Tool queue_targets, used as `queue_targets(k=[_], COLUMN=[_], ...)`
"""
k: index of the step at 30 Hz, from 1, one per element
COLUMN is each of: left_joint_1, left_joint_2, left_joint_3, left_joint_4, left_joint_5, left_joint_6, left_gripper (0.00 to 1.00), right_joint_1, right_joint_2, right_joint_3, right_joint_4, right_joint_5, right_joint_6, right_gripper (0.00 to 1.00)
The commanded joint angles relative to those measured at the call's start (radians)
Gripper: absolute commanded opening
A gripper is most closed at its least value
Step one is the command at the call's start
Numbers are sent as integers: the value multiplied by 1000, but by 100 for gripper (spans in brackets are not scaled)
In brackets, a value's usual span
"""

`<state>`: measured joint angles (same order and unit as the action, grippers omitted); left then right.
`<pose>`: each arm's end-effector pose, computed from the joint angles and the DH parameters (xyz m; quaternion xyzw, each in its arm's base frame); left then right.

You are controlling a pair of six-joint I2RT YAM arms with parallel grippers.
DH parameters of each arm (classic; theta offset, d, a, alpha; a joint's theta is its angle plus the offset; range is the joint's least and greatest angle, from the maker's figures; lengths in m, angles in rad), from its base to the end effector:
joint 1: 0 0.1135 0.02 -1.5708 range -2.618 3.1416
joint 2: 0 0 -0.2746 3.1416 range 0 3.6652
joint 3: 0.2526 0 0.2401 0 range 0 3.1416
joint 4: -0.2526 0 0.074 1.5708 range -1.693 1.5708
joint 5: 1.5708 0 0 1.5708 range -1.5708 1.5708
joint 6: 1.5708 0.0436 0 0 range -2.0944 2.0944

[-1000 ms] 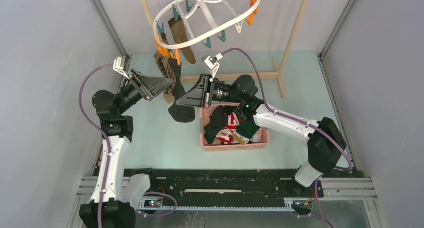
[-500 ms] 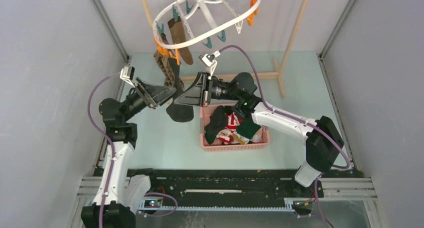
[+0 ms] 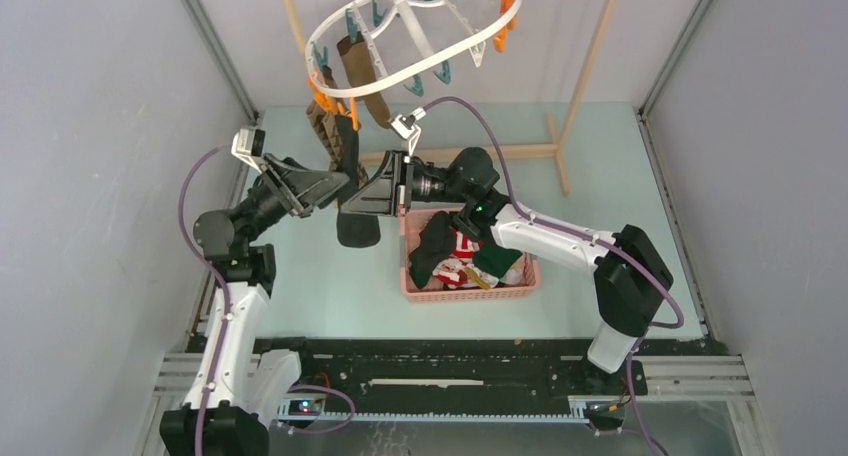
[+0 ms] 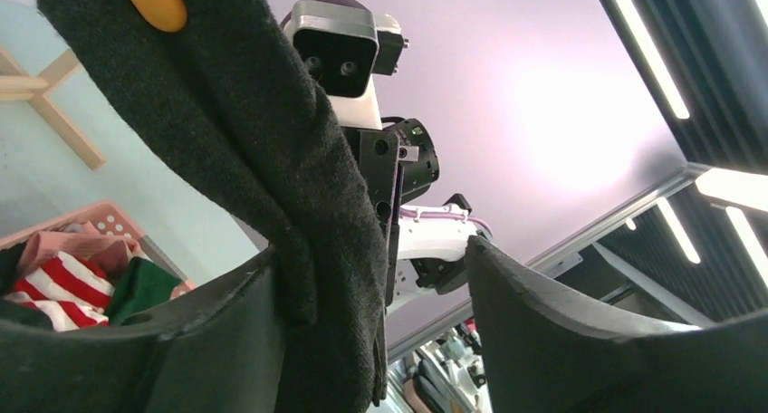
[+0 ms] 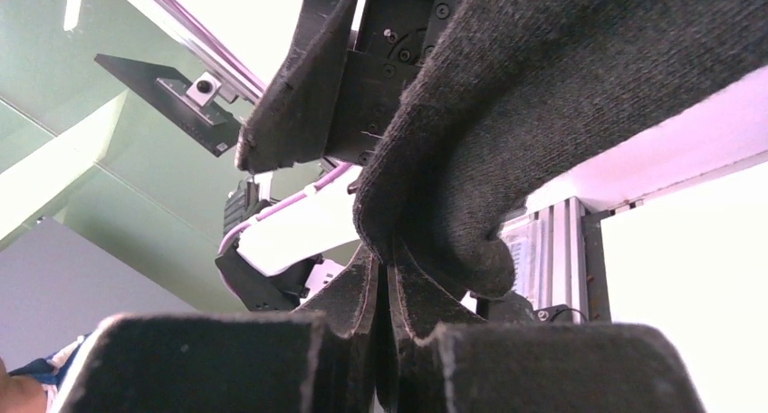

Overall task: Remove the socks clipped to the hanger
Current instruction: Remove the sock from the hanger.

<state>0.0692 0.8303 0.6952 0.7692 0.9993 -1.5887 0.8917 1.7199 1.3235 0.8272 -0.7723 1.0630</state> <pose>0.1540 -0.0261 0.4022 -0.0032 0.5829 -0.6962 0.4189 0.2238 0.3257 0.3946 -0.2732 0.5252 0.7602 0.2677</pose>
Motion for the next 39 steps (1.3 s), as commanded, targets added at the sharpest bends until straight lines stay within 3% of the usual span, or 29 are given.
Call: queue_targets(k=[1, 7, 14, 18, 20, 27, 32, 39], left_joint_1=[-10, -11, -10, -14, -17, -42, -61, -106], left_joint_2=[-12, -65, -68, -64, -60, -63, -50, -40], left_joint_3=[-15, 14, 119, 171, 186, 199, 230, 272], left_joint_4=[68, -228, -551, -714, -796, -863, -924, -994], left_joint_5=[16, -15, -70, -118, -139, -175, -221, -253], left_joint_6=[-11, 242, 511, 658, 722, 792, 853, 927], left_gripper=[64, 22, 3, 0, 0, 0, 0, 0], right_joint_1=[9, 14, 24, 25, 26, 78, 112, 138], right_joint_2=[-10, -66, -169, -245, -280, -266, -191, -1], right_joint_3=[54, 42, 3, -12, -10, 97, 197, 464], right_joint_4=[8, -139, -317, -433, -506, -721, -720, -785], right_joint_5=[-11, 54, 141, 262, 440, 885, 1029, 1166], right_joint_6=[-4, -107, -261, -344, -369, -514, -601, -755], right_gripper=[11, 31, 60, 73, 77, 79, 80, 80])
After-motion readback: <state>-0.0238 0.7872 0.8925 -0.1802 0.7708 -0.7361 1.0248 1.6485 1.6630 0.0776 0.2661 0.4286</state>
